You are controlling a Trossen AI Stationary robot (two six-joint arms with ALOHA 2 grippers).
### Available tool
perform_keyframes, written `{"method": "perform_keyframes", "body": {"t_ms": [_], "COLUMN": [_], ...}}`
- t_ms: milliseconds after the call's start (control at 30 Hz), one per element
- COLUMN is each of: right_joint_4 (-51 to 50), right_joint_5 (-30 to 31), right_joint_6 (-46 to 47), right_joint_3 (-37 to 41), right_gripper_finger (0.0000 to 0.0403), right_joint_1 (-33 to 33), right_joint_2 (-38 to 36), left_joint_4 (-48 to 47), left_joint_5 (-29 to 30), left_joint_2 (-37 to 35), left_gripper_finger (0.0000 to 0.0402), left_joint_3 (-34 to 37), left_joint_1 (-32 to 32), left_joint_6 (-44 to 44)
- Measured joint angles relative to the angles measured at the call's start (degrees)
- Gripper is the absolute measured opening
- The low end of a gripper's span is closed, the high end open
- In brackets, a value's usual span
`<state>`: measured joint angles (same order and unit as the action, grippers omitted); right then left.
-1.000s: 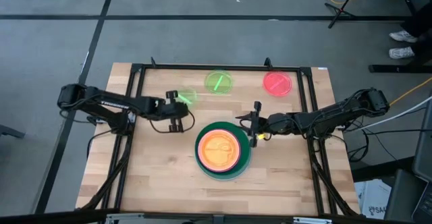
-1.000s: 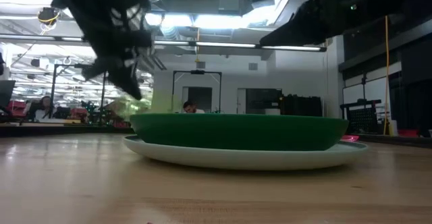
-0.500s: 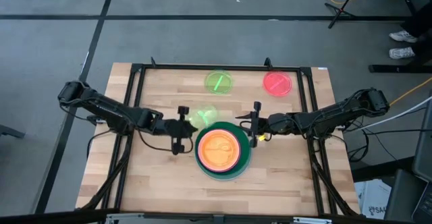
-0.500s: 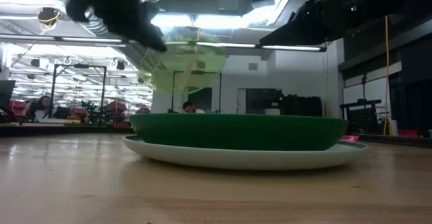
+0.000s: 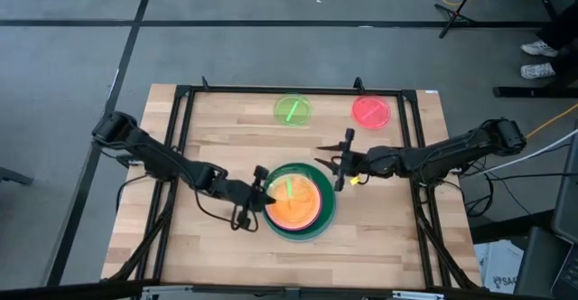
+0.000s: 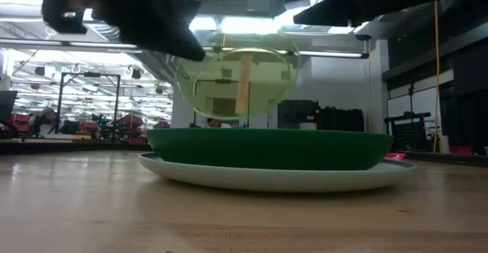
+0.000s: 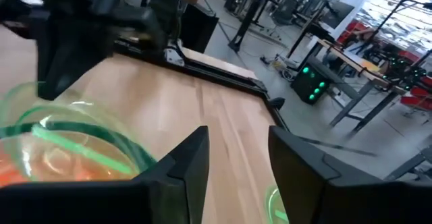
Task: Stack plastic plates
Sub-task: Stack the left green transparent plate on top of the orange transparent plate
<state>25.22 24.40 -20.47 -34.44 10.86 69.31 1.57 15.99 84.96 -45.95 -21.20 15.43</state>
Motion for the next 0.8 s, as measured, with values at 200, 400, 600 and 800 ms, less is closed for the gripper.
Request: {"method": "perform_keyframes", "body": {"t_ms": [200,400,600,800], "right_joint_4": [-3.0,-3.8,-4.2,-4.3], "right_joint_5": [-0.1,-0.2,-1.1,-1.0], "right_joint_6": [0.0,0.0,0.5,0.5], "right_joint_3": [0.0,0.0,0.0,0.0], "right_gripper_finger": [0.0147,0.0147,0.0147,0.0147], "right_joint_1": [0.0,0.0,0.0,0.0], "right_joint_2": [-0.9,-0.8,-0.8,-0.8], "left_joint_4": [1.8,2.6,2.4,2.3], "left_joint_5": [-5.0,-5.7,-6.1,-4.8], "left_joint_2": [4.7,7.7,8.4,8.3], "left_gripper_finger": [0.0,0.0,0.0014,0.0061], "left_joint_3": [0.0,0.0,0.0,0.0], "left_joint_1": [0.0,0.1,0.1,0.1], "left_joint_6": [-1.4,-1.5,-1.8,-5.4]}}
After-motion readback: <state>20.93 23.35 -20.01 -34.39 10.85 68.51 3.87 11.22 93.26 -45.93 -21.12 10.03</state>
